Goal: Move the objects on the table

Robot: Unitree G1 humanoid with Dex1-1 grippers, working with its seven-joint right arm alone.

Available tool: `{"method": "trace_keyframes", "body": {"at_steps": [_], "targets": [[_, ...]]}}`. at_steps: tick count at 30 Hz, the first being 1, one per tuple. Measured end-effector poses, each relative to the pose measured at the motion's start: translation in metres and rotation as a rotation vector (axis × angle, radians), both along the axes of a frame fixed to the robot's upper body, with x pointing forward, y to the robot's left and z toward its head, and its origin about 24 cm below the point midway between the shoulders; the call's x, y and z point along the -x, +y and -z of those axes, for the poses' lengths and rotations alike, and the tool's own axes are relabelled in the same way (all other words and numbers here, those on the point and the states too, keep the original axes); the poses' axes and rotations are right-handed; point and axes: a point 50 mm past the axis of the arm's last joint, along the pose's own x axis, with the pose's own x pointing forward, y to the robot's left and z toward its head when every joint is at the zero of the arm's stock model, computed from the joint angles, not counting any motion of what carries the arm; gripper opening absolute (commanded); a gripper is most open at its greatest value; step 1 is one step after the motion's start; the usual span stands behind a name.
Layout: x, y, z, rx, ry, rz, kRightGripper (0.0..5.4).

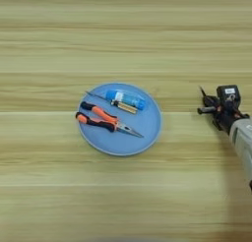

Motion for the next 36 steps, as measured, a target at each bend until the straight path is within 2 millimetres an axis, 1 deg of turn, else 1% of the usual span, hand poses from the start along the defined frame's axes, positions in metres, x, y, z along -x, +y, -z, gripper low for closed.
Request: {"method": "trace_keyframes", "body": {"at_steps": [14,15,16,21,22,27,32,34,35,36], "targets": [[-0.0016,0.0006,0.0003,0.016,0.016,-0.005,0.26],[-0.0018,0.0006,0.0005,0.016,0.018,-0.005,0.54],[-0.0021,0.0005,0.0006,0.016,0.020,-0.004,0.69],[-0.0027,-0.0005,0.0003,0.019,0.022,0.000,1.09],[-0.0028,-0.0007,0.0004,0.020,0.022,0.001,1.26],[-0.0032,-0.0011,0.0002,0.021,0.022,0.004,1.71],[-0.0035,-0.0012,-0.0003,0.025,0.018,0.007,2.32],[-0.0037,-0.0015,-0.0007,0.030,0.015,0.012,2.52],[-0.0038,-0.0017,-0.0010,0.037,0.011,0.014,2.52],[-0.0039,-0.0018,-0.0012,0.043,0.009,0.014,2.72]]}}
